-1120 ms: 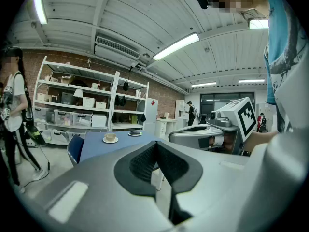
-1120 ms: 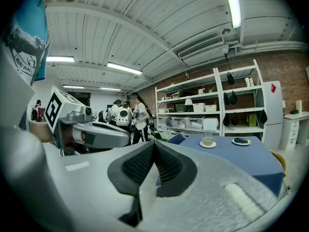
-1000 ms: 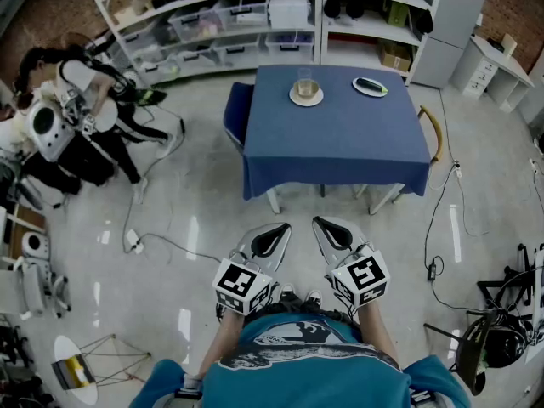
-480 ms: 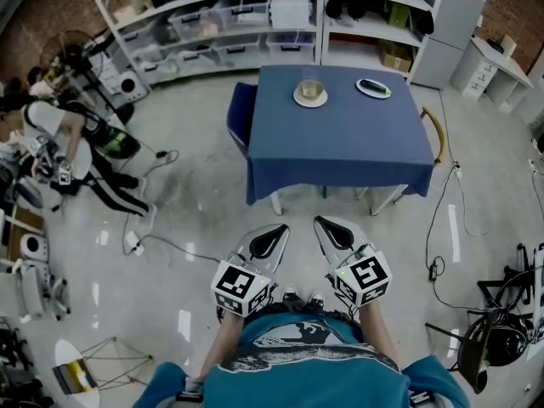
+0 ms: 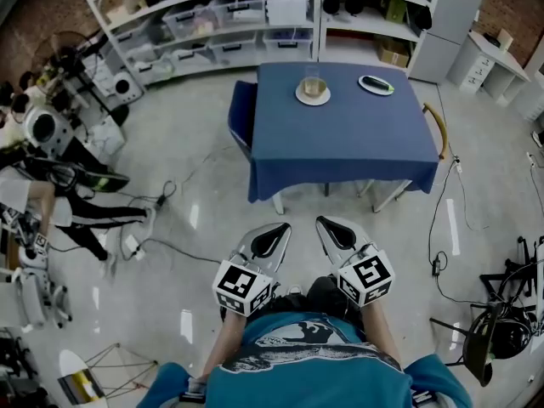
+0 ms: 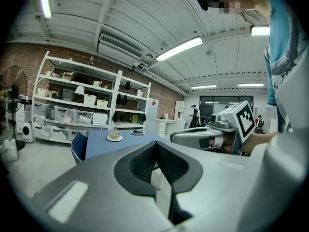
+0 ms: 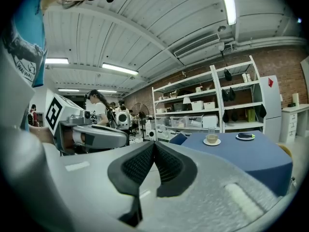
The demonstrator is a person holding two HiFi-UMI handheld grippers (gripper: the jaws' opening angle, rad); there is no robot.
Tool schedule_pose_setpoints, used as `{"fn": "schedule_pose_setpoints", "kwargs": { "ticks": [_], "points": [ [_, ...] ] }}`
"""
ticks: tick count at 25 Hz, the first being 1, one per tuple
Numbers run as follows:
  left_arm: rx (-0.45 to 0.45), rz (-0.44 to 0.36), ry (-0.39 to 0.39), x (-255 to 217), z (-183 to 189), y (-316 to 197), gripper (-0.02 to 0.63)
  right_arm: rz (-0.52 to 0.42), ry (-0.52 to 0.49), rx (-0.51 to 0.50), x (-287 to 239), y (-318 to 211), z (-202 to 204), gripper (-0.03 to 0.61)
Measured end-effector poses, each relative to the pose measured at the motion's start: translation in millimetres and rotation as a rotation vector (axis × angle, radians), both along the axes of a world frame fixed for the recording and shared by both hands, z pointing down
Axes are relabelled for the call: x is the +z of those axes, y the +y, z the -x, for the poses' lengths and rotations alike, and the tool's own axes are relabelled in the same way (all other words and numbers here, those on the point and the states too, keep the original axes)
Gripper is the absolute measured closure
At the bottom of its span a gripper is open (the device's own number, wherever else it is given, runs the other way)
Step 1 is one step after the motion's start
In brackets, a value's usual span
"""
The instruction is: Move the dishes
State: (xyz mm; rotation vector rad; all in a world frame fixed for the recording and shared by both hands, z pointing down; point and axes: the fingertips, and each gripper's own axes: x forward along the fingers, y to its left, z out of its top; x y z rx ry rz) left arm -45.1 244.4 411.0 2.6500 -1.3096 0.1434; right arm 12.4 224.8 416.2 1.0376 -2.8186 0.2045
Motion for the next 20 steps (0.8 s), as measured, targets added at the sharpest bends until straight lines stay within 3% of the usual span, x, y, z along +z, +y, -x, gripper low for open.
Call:
{"fn": "schedule_pose_setpoints", "kwargs": {
  "ticks": [10,20],
  "points": [
    [0.0,0.023,0.023,9.1,-5.3,-41.4,0.6,0.04,0.012,0.01,11.0,-36.0,-9.9,0.575],
    [-0.092,0.018,0.008,10.2,-11.2,-134.8,0.6,0.024,0.001,-0.072,11.4,-143.2,-19.5,0.575]
  ]
}}
